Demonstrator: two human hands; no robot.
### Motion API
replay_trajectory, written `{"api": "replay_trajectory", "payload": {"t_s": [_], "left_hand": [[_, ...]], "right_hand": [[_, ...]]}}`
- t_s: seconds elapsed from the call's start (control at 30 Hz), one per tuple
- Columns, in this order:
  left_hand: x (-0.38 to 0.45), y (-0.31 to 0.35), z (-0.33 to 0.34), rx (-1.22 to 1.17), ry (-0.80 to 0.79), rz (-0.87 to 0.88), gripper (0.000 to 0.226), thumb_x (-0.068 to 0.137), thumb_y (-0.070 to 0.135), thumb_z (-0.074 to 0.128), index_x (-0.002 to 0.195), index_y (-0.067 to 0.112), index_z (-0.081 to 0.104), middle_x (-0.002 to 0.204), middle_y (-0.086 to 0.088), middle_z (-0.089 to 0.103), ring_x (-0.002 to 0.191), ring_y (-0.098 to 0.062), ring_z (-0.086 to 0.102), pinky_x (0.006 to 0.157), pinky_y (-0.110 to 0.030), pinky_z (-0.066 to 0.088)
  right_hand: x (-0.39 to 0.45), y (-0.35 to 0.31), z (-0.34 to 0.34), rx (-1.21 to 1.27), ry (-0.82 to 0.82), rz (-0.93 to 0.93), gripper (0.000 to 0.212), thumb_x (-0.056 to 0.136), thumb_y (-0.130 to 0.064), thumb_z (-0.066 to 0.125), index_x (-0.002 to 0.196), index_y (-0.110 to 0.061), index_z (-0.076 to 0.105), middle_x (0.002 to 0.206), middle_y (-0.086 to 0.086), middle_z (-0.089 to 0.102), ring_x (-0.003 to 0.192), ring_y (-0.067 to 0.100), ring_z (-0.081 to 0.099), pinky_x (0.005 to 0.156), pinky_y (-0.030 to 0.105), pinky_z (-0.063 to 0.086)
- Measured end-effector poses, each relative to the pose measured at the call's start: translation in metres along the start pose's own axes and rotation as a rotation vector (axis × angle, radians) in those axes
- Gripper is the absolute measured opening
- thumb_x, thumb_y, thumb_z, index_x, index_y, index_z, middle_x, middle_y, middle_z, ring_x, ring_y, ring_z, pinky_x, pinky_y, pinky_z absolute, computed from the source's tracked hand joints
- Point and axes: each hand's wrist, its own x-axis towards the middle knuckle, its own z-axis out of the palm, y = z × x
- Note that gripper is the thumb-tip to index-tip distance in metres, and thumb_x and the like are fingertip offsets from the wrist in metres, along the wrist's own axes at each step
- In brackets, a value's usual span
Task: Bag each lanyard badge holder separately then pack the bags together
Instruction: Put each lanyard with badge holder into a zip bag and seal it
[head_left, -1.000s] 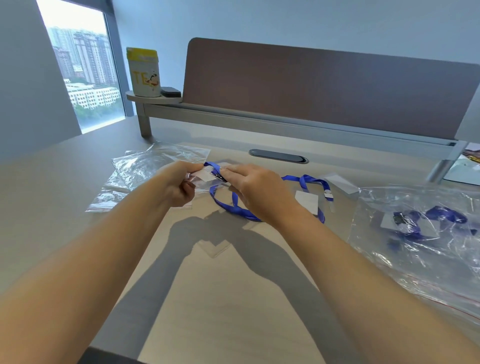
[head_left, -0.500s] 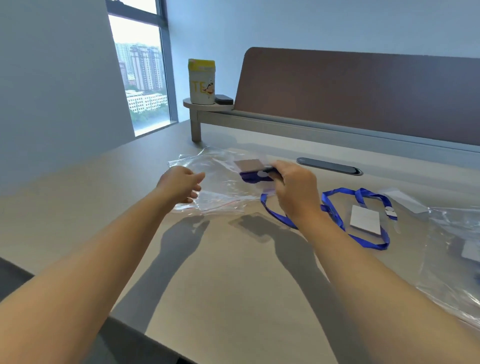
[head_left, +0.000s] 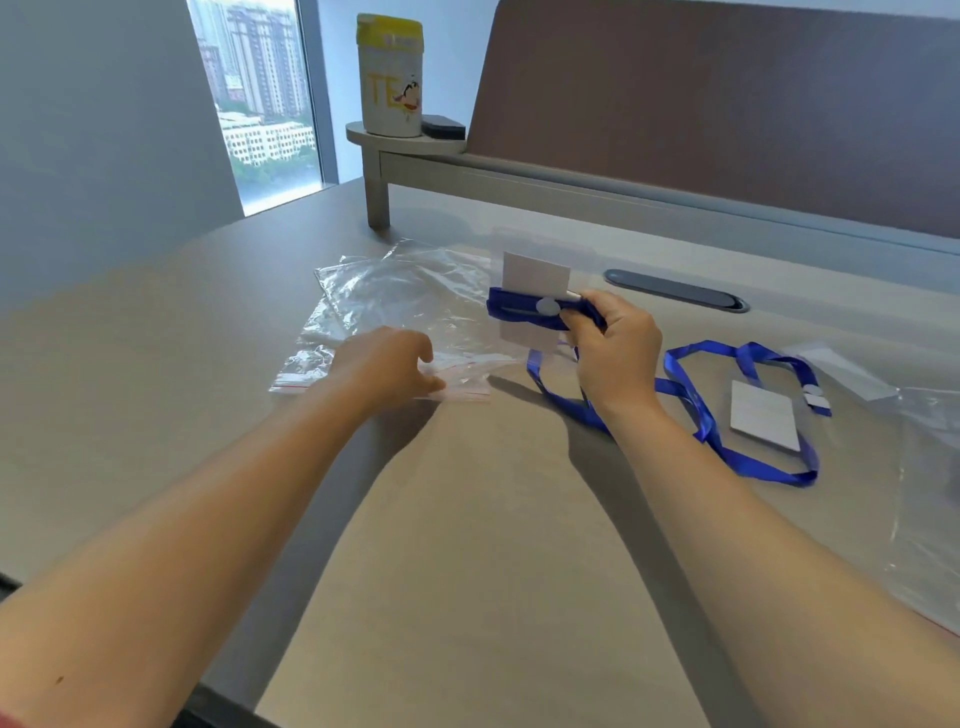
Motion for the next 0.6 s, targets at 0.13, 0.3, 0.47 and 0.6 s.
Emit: {"api": "replay_trajectory", "payload": {"t_s": [0.13,0.3,0.47,0.6], "left_hand": [[0.002,-0.001,-0.002,-0.046,0.077,0.003,0.028,0.093,0.029,0.046,0.106,0.014,0.065,0.11,-0.01,0.066,0.1,-0.03,0.058,0.079,-0.031,0.044],[0.003,-0.003,-0.011,-0.26,0.13,-0.064,0.024,0.089,0.018,0.047,0.1,0.012,0.068,0.107,-0.01,0.068,0.092,-0.027,0.058,0.08,-0.032,0.047],[-0.001,0.0,-0.029,-0.48,0.159,-0.052,0.022,0.089,0.014,0.052,0.102,0.005,0.068,0.106,-0.01,0.067,0.087,-0.019,0.054,0.079,-0.027,0.042],[-0.009,-0.001,-0.05,-0.756,0.167,-0.073,0.017,0.089,0.009,0.053,0.095,0.002,0.067,0.08,-0.005,0.063,0.07,-0.012,0.058,0.069,-0.021,0.042]], "right_hand": [[-0.001,-0.005,-0.001,0.042,0.009,0.012,0.025,0.092,-0.007,0.047,0.113,-0.003,0.061,0.111,0.013,0.065,0.091,0.011,0.051,0.081,0.018,0.042],[-0.002,-0.017,-0.005,0.102,0.031,-0.062,0.025,0.091,-0.004,0.048,0.111,-0.003,0.062,0.108,0.014,0.066,0.089,0.011,0.05,0.08,0.019,0.042],[-0.004,-0.028,-0.005,0.083,-0.026,-0.166,0.024,0.09,-0.004,0.051,0.11,-0.001,0.063,0.105,0.016,0.067,0.087,0.012,0.05,0.075,0.016,0.041],[-0.001,-0.031,-0.009,-0.096,-0.084,-0.241,0.025,0.09,-0.004,0.049,0.11,-0.005,0.064,0.106,0.016,0.066,0.091,0.027,0.057,0.073,0.021,0.038]]}}
